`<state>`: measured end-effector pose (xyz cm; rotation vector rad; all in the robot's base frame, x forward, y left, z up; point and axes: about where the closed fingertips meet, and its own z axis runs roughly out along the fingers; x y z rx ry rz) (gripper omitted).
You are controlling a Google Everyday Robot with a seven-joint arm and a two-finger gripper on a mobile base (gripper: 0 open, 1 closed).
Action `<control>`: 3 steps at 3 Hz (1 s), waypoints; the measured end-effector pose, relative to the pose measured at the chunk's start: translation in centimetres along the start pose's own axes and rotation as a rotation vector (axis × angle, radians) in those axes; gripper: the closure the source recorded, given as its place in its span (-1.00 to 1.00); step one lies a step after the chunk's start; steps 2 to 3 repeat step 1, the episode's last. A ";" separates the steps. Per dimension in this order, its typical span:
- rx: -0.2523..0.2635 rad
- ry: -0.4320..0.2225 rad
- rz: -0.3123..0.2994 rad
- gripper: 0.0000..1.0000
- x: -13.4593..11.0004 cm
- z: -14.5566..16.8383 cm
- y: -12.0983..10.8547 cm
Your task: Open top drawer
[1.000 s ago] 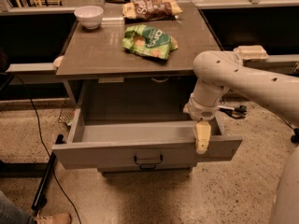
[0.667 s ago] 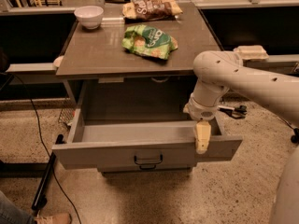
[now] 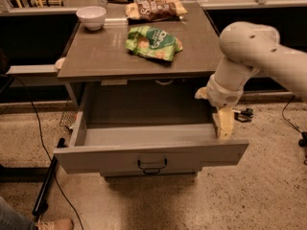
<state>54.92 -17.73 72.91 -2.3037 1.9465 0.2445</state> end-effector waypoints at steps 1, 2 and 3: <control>0.051 0.010 -0.022 -1.00 0.1 -5.4 0.4; 0.051 0.010 -0.022 -1.00 0.1 -5.4 0.4; 0.051 0.010 -0.022 -1.00 0.1 -5.4 0.4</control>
Offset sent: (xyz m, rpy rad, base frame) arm 0.0000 0.0000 0.0000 0.0000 0.0000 0.0000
